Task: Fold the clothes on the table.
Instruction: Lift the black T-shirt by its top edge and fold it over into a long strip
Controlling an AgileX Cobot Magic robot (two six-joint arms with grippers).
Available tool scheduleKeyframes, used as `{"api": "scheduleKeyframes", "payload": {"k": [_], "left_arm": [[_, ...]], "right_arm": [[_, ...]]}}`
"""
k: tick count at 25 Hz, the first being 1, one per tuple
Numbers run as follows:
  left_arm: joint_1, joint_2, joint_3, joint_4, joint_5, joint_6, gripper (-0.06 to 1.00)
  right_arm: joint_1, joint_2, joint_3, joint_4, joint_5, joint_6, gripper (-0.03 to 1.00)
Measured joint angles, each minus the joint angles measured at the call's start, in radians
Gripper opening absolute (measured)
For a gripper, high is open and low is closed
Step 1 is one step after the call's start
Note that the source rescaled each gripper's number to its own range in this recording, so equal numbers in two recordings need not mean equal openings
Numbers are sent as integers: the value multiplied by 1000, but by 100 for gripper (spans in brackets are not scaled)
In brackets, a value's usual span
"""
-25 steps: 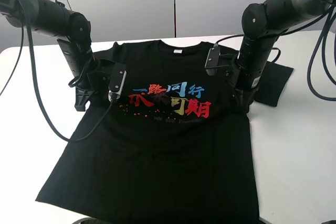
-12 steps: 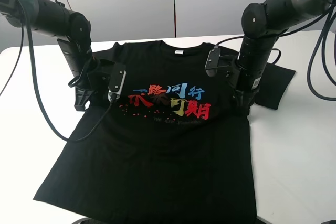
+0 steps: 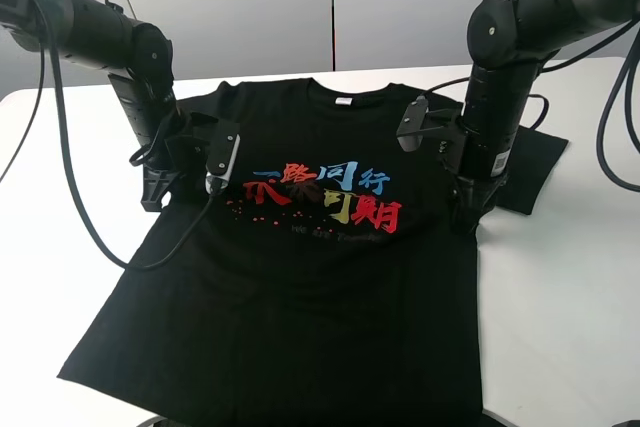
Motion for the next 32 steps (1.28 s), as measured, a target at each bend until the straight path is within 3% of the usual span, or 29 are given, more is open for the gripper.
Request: {"api": "scheduleKeyframes", "payload": {"k": [17, 19, 23, 32], "left_arm": [[0, 0, 0, 2, -2, -2, 1], [0, 0, 0, 2, -2, -2, 1], [0, 0, 0, 2, -2, -2, 1], [0, -4, 0, 18, -15, -90, 1]], "right_arm": [[0, 41, 13, 28, -26, 3, 45], [0, 41, 13, 24, -34, 3, 37], [0, 46, 11, 6, -56, 3, 4], [0, 47, 11, -3, -56, 5, 0]]}}
